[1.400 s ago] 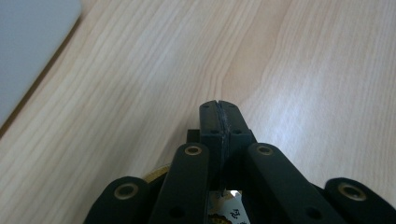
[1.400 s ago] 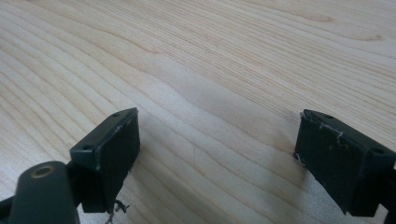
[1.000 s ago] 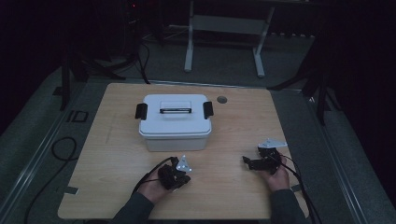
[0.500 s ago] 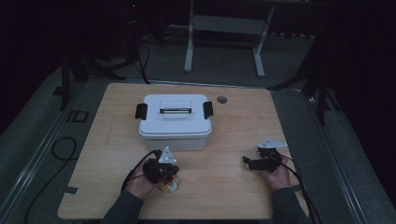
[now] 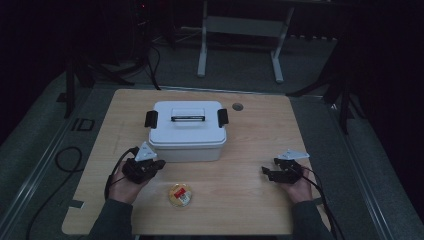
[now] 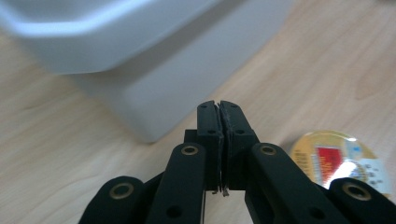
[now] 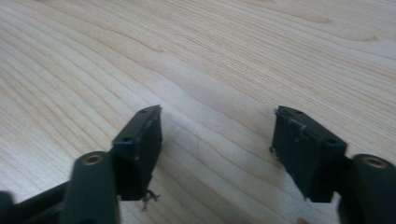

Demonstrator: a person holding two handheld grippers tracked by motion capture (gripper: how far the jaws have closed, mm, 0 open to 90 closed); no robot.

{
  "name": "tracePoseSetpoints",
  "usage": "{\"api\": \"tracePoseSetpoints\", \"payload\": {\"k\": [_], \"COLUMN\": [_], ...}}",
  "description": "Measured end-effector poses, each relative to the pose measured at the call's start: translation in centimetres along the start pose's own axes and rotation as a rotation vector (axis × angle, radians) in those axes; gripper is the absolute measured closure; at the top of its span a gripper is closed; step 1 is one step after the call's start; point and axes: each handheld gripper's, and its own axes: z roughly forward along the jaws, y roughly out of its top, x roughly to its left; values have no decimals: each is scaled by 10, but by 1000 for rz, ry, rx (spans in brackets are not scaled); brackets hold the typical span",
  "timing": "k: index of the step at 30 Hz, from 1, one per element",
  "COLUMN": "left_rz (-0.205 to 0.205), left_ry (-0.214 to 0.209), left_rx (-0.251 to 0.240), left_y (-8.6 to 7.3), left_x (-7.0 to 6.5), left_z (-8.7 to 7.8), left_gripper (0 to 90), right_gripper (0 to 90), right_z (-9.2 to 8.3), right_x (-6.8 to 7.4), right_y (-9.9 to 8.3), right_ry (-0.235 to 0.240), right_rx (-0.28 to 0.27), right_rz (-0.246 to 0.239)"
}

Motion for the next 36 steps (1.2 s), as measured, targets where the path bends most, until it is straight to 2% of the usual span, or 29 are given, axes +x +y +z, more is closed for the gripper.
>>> {"api": "tracePoseSetpoints", "payload": {"k": [7,12,14,20,23,26,36], "left_rz": [-63,-105,-107,-128,-149,-152,-174], "left_ry": [51,86,106,140,141,134,105], "left_rx": [-28,-42,-49,-63,-74,-74,-89], "left_y": [-5,-3,0,7,8,9,10], "left_x": [26,39,43,53,58,60,66], "left_z": [-4,1,4,10,12,15,30], "left_gripper": [900,900,900,900,900,900,900], "right_gripper": [454,465,465,464,462,460,455], "right_z": [-10,-16,-18,-19,-19,-20,-21], "right_x": [4,7,9,13,13,12,12], "right_y": [4,8,8,8,8,8,9], "right_ry": [-4,-34,-50,-62,-68,-78,-88], "right_rx": [-34,-45,-43,-43,-41,-47,-59], "right_rz": [-17,-52,-65,-80,-82,-92,-83]}}
